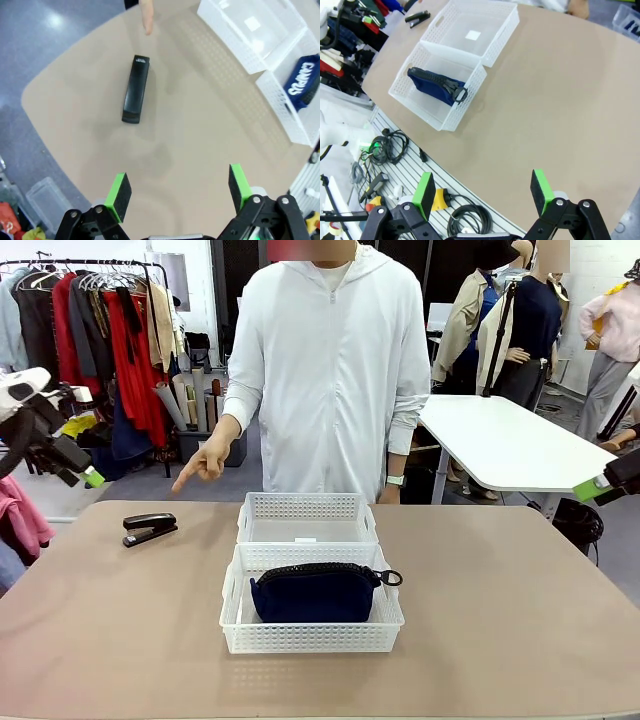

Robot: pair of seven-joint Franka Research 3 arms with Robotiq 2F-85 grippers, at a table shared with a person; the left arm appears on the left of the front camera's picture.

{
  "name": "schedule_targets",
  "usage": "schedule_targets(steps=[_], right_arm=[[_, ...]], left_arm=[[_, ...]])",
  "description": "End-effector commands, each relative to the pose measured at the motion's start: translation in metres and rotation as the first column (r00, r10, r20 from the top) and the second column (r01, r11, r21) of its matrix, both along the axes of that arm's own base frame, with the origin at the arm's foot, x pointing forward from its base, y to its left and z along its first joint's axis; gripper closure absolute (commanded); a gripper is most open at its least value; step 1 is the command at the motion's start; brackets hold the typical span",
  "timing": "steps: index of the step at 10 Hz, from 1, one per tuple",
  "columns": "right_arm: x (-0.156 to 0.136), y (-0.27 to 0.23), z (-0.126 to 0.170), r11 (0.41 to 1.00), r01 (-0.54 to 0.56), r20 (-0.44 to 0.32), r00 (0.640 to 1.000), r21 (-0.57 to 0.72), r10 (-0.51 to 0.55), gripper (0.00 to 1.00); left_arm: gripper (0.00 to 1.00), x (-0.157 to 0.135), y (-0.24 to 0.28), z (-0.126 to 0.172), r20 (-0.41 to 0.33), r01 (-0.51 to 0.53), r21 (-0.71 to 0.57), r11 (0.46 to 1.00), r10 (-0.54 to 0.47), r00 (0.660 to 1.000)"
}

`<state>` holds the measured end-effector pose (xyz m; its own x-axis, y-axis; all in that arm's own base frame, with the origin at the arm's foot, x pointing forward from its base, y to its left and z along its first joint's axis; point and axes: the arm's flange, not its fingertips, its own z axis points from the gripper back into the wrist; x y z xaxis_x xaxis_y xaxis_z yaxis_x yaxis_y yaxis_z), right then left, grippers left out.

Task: Distribute items into two baskets.
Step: Pick up the Stapler that the person points to.

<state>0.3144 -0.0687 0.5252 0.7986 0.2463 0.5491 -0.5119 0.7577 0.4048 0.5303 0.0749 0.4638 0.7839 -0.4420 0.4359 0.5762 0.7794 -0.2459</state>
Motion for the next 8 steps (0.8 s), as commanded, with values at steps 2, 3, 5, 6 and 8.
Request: schedule_targets(steps=[2,3,5,6,8], right_arm=[[0.0,0.0,0.0,1.0,0.005,0.0,1.0,0.001,-0.005,0.0],[0.0,0.0,0.0,1.0,0.005,0.0,1.0,0.001,-0.005,0.0],[0.0,0.0,0.0,1.0,0.005,0.0,1.0,0.001,-0.005,0.0],[0.0,0.0,0.0,1.0,0.005,0.0,1.0,0.001,-0.005,0.0],[0.0,0.0,0.0,1.0,0.005,0.0,1.0,0.001,-0.005,0.0]], left_arm=[[0.0,0.036,-0.006,-0.001,0.05,0.08,0.063,0.995,-0.083,0.995],[0.0,0.046,-0.011,0.0,0.049,0.105,0.082,0.991,-0.109,0.993],[0.0,0.066,-0.022,-0.005,0.019,0.162,0.11,0.981,-0.165,0.986],[0.0,0.072,-0.028,-0.006,0.011,0.189,0.128,0.974,-0.192,0.981],[0.0,0.086,-0.039,-0.007,0.001,0.256,0.155,0.954,-0.259,0.966]])
